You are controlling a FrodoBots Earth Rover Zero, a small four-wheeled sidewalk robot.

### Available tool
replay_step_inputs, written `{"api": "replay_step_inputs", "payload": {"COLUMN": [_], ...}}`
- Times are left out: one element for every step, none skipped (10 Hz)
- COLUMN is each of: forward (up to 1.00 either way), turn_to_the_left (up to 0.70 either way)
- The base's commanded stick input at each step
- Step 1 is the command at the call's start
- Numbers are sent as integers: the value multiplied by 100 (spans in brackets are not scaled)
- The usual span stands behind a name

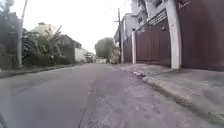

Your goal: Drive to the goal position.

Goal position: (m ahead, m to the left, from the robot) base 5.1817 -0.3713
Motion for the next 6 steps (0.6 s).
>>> {"api": "replay_step_inputs", "payload": {"forward": [100,100,100,100,100,100], "turn_to_the_left": [17,6,6,6,6,6]}}
